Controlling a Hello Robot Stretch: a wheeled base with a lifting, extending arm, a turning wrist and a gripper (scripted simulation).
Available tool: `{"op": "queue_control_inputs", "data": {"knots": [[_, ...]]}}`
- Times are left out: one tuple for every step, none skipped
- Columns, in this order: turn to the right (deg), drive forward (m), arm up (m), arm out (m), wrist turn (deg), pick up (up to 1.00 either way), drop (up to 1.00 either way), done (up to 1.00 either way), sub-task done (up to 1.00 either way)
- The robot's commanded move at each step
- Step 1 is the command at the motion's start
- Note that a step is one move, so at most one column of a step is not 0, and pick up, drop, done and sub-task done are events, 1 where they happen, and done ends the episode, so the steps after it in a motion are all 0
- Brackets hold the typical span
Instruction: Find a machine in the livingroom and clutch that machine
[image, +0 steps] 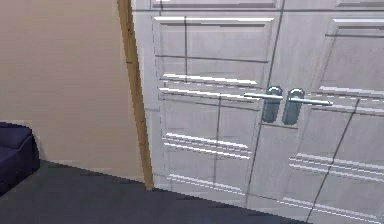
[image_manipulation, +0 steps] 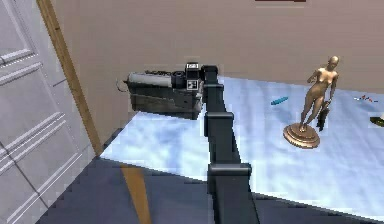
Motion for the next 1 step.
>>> {"op": "queue_control_inputs", "data": {"knots": [[0.0, 0.0, 0.0, 0.0, 0.0, 0.0, 0.0, 1.0, 0.0]]}}
